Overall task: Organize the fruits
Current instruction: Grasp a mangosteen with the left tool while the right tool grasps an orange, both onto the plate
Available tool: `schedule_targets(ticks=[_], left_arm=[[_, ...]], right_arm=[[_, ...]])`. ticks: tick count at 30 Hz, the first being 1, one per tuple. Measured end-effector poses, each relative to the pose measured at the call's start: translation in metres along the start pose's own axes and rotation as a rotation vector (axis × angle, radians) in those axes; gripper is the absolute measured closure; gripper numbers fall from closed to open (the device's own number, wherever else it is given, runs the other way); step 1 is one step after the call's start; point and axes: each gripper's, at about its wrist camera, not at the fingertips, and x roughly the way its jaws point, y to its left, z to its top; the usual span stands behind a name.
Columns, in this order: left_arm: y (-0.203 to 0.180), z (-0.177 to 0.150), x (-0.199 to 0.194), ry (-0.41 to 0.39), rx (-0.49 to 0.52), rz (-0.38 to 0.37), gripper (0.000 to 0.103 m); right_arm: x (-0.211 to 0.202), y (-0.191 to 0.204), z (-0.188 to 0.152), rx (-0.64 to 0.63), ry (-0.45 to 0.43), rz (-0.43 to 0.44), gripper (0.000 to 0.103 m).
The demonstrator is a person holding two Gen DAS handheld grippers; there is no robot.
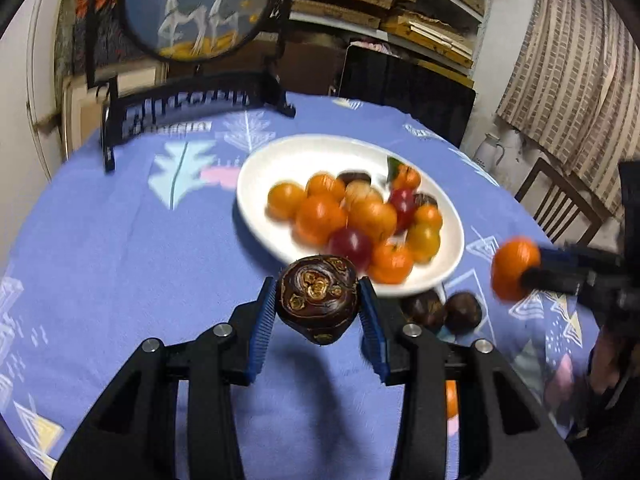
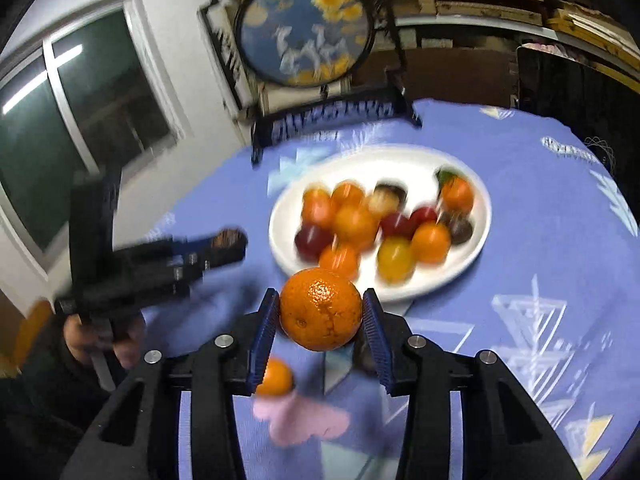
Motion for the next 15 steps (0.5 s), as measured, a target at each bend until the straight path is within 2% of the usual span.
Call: schedule_targets(ticks=[5,9,10,11,12,15], left_arm=[[-0.014,0.047,0.023,-0.011,0.02,-0.016,0.063],[-0.015,0.076,0.069,0.048,-0.007,0.004,0.063],[-0.015,0.079,0.077,0.057,-0.01,0.01,0.054],[-0.014,0.08,0.083,0.064,-0.018,0.023,0.039],[-0.012,0.08,0.084,0.059,-0.035,0.031,0.034],[-0.01,0.074,0.075,0.046,-0.042,0.013,0.032]], right_arm=[[0.017,-0.036,0.056,0.082,-0.046,0.014,0.06],[0.059,-0.055,0.082,0.119,-0.045,-0.016,0.059],[0.065,-0.06,0.085,0.128,-0.044,-0.022,0.058],[0.072,-0.065,0.087,0.138,-0.046,-0.034,0.057],[0.077,-0.068,0.089,0.143,-0.054,-0.043,0.058],[0.072,-0.073,0.08,0.15,-0.069,-0.044,0.057]])
